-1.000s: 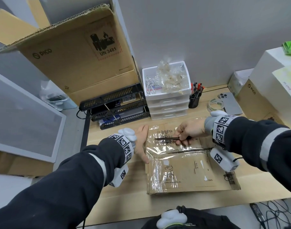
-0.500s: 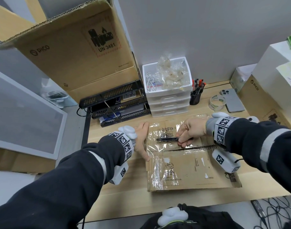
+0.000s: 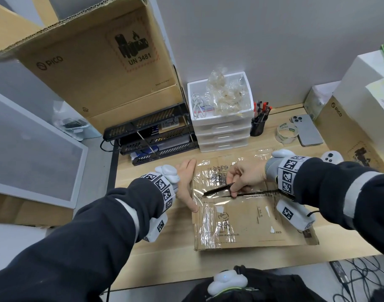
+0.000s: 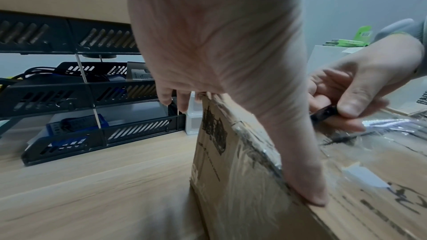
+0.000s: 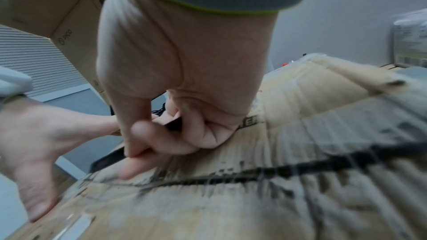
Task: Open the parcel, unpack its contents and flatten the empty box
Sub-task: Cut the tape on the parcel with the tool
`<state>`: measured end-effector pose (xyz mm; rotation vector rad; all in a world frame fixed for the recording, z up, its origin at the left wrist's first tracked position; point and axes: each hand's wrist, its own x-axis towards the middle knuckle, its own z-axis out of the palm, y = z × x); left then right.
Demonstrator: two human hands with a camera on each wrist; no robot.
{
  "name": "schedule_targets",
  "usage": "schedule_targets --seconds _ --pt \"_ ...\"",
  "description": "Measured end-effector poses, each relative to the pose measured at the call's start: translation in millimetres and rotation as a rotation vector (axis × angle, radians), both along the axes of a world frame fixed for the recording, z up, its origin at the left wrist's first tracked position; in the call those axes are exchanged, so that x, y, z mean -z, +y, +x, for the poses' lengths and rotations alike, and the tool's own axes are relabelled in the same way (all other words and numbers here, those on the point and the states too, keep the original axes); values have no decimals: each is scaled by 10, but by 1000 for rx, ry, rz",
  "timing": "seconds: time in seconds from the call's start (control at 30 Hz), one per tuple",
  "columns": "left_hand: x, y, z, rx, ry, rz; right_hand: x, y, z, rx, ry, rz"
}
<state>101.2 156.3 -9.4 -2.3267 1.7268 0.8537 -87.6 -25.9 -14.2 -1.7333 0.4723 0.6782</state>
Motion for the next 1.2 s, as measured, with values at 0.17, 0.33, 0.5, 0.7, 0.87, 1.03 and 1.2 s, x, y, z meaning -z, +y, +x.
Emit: schedule_targets --seconds 0.17,0.33,0.5,0.7,0.87,1.03,1.2 --pt "102 39 -26 -12 -20 12 -9 128 106 -10 17 -63" --pt "121 46 -21 -17 -6 -13 35 177 137 -40 -2 -246" --pt "125 45 -28 -24 -8 21 41 235 136 -125 -20 -326" --pt "150 33 -38 -54 13 23 -18 284 124 -180 -13 -329" --pt "194 27 -29 -87 36 -1 -14 327 133 -167 4 -339" --pt "222 23 -9 -97 46 -21 -32 344 111 -174 7 -321" --pt "179 9 -32 -94 43 0 -66 379 100 -162 15 -273"
